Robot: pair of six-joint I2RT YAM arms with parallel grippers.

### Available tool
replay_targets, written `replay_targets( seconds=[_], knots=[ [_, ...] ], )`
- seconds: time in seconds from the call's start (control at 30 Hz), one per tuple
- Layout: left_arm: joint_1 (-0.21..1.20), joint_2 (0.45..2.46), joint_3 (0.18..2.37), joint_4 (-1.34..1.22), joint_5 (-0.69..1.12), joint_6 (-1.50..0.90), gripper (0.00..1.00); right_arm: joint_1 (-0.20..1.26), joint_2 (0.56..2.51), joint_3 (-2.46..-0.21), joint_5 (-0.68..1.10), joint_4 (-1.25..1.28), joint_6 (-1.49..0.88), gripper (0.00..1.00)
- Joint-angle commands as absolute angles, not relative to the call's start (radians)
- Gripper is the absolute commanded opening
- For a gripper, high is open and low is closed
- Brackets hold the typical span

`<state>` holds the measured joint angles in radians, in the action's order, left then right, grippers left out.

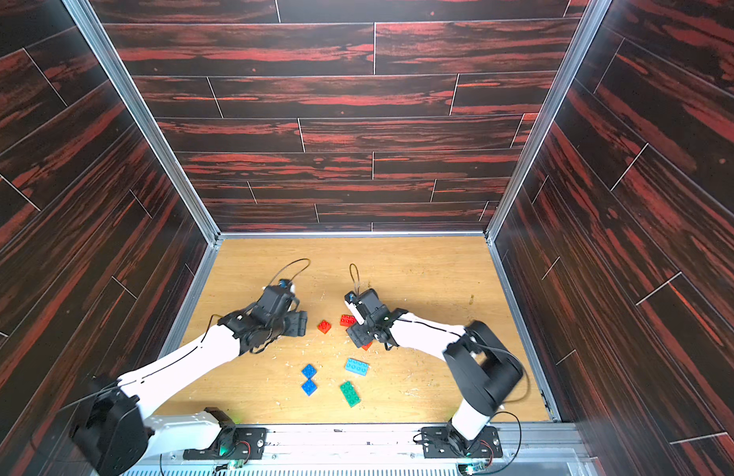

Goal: Assemble a heart with lego
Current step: Move the lego brick at the center of the board, then pick up the lego brick from the center of the board.

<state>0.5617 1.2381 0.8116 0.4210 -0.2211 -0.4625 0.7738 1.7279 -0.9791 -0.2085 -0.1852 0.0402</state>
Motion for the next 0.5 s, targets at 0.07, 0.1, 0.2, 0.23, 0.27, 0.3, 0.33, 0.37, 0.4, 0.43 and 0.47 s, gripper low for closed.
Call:
replay_targets(
  seconds=[0.07, 0.1, 0.2, 0.23, 0.27, 0.3, 0.33, 0.37, 0.4, 0.43, 0.47],
  knots=[
    [0.551, 1.182, 0.767, 0.353, -0.26, -0.62, 0.81, 0.772, 1.822, -1.082, -0.246, -0.181, 0.12, 0.83],
    [0.551, 1.185, 0.771, 0.362, -0.263, -0.631, 0.81, 0.772, 1.838, -1.093, -0.245, -0.177, 0.129, 0.82],
    [0.549, 1.195, 0.775, 0.363, -0.258, -0.64, 0.81, 0.773, 1.885, -1.13, -0.216, -0.178, 0.143, 0.78],
    [0.549, 1.198, 0.774, 0.36, -0.264, -0.644, 0.81, 0.773, 1.898, -1.139, -0.212, -0.175, 0.146, 0.76],
    [0.549, 1.199, 0.772, 0.352, -0.258, -0.643, 0.81, 0.773, 1.909, -1.148, -0.207, -0.171, 0.151, 0.73],
    [0.549, 1.2, 0.773, 0.35, -0.257, -0.645, 0.81, 0.773, 1.916, -1.155, -0.202, -0.168, 0.155, 0.71],
    [0.549, 1.201, 0.772, 0.345, -0.254, -0.648, 0.81, 0.773, 1.926, -1.163, -0.196, -0.167, 0.161, 0.68],
    [0.549, 1.201, 0.77, 0.334, -0.247, -0.647, 0.81, 0.772, 1.934, -1.173, -0.186, -0.17, 0.165, 0.66],
    [0.549, 1.202, 0.768, 0.332, -0.247, -0.648, 0.81, 0.772, 1.94, -1.18, -0.174, -0.173, 0.167, 0.63],
    [0.549, 1.204, 0.769, 0.331, -0.251, -0.652, 0.81, 0.771, 1.942, -1.188, -0.164, -0.18, 0.168, 0.58],
    [0.549, 1.205, 0.769, 0.329, -0.247, -0.652, 0.8, 0.771, 1.946, -1.193, -0.155, -0.187, 0.168, 0.5]
  ],
)
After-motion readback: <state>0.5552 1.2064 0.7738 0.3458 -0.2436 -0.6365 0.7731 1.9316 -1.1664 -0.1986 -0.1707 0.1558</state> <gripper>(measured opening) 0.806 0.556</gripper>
